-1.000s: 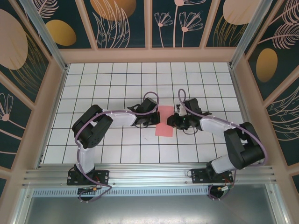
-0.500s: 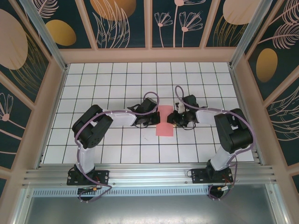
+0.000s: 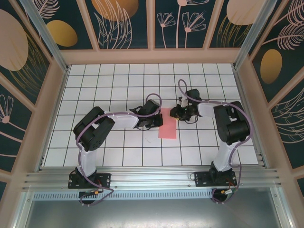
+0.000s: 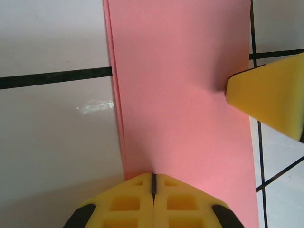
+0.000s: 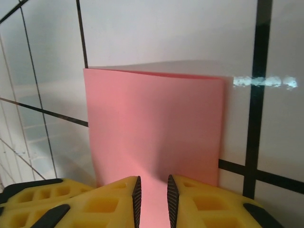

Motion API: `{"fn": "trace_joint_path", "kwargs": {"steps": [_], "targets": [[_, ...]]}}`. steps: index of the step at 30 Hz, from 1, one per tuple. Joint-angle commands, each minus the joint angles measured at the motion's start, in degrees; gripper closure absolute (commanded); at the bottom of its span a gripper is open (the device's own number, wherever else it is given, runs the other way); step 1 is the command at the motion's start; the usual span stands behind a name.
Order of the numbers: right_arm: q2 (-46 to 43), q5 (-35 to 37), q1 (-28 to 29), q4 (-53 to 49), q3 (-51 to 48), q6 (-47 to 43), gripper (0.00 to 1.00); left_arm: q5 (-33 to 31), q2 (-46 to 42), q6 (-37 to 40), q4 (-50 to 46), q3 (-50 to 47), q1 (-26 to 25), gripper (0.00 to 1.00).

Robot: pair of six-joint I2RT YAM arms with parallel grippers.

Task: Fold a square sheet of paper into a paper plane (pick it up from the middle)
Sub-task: Fold the square sheet of paper in half at the center of the table.

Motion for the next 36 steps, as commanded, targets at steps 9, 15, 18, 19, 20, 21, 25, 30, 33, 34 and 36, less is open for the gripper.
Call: {"fn": "trace_joint_path", "kwargs": {"steps": [9,15,18,19,20,21,25,30,33,34,36], "targets": [[-2.19,-0.11,-0.75,-4.02,6.21,-3.16,0.75,-0.53,2.48,1.24,-8.23,-1.67,-0.49,1.0],[3.67,-0.67,-1.39,-4.42,9.85,-3.74,0.75,-0.52,2.09,1.15,-8.06,-1.89,-0.43,1.0],[6.12,0.42,-1.46,-4.29,10.11,-3.67,0.75,-0.7,1.9,1.22,-8.19,-2.07,-0.44,1.0],[6.47,0.54,-1.46,-4.09,9.89,-3.47,0.75,-0.7,1.87,1.2,-8.14,-2.07,-0.57,1.0],[6.93,0.49,-1.54,-3.67,9.59,-3.3,0.75,-0.71,1.86,1.18,-8.1,-2.11,-0.51,1.0],[7.35,0.81,-1.46,-3.36,9.4,-3.18,0.76,-0.7,1.86,1.1,-8.05,-2.23,-0.47,1.0],[8.37,2.49,-1.76,-4.29,10.37,-3.47,0.76,-0.68,1.85,1.11,-8.02,-2.16,-0.51,1.0],[5.35,-0.14,-2.26,-5.69,12.44,-3.99,0.76,-0.83,1.53,1.18,-8.05,-2.57,-0.51,1.0],[4.09,-1.99,-2.53,-5.47,13.32,-3.78,0.75,-1.01,1.26,0.9,-7.84,-3.02,-0.48,1.0],[4.31,-1.99,-2.67,-5.67,13.67,-3.95,0.75,-0.99,1.19,0.83,-7.7,-3.19,-0.52,1.0],[5.61,-1.82,-2.69,-5.74,13.92,-3.99,0.75,-0.75,1.23,0.61,-7.4,-3.34,-0.51,1.0]]}}
